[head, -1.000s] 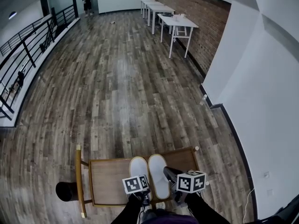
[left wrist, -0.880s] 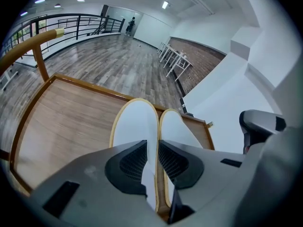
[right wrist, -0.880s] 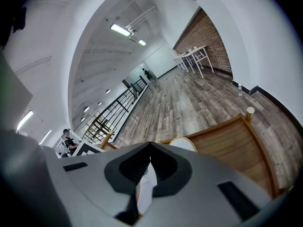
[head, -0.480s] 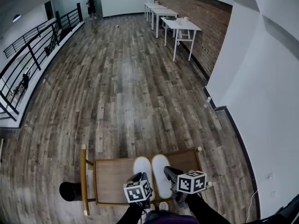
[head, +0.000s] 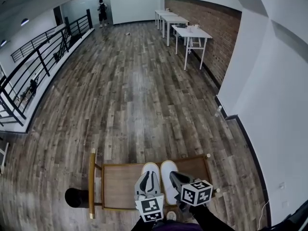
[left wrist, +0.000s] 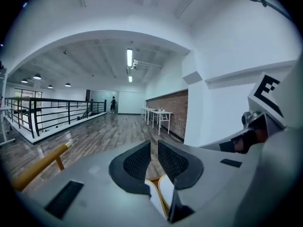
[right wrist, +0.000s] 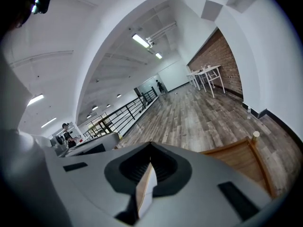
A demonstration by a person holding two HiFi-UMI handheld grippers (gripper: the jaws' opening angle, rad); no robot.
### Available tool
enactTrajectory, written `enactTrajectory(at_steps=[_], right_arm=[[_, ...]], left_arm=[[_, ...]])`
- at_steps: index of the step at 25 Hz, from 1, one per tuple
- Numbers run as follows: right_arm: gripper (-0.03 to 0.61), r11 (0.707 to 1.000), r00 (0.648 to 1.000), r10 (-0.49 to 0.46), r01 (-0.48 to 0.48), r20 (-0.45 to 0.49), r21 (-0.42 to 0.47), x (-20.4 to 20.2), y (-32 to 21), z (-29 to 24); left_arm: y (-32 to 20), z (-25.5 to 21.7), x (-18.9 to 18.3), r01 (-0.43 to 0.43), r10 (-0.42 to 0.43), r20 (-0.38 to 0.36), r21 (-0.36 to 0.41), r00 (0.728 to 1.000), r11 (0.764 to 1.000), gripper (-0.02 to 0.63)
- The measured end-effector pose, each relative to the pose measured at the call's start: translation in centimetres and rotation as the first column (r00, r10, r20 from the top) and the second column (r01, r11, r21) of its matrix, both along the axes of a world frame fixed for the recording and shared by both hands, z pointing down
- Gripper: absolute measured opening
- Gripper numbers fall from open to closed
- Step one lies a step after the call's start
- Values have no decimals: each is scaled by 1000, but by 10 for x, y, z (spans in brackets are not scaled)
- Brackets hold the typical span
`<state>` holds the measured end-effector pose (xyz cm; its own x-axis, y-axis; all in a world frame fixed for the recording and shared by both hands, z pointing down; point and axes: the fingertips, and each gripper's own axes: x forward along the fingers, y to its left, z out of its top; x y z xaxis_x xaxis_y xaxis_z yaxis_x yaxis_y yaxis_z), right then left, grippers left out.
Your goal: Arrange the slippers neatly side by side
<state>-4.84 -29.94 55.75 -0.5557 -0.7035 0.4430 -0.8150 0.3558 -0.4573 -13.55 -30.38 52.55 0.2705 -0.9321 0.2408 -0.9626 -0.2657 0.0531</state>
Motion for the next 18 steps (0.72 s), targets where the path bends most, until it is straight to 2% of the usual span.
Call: enactTrajectory(at_steps=[7,10,18], right_arm=[[-2,999,1000,6,-6,1,40,2,15,-14],[-2,999,1000,5,-5,8,48,2,21,-16],[-2,997,1000,2,1,-30,78,-3,28,-20]], left_arm=[[22,-12,2,6,-6,-3,28,1000,1000,49],[28,-13,4,17,-16,-9,31,1000,999,2],[37,-11,2,38,-38,-1,11,999,999,2]])
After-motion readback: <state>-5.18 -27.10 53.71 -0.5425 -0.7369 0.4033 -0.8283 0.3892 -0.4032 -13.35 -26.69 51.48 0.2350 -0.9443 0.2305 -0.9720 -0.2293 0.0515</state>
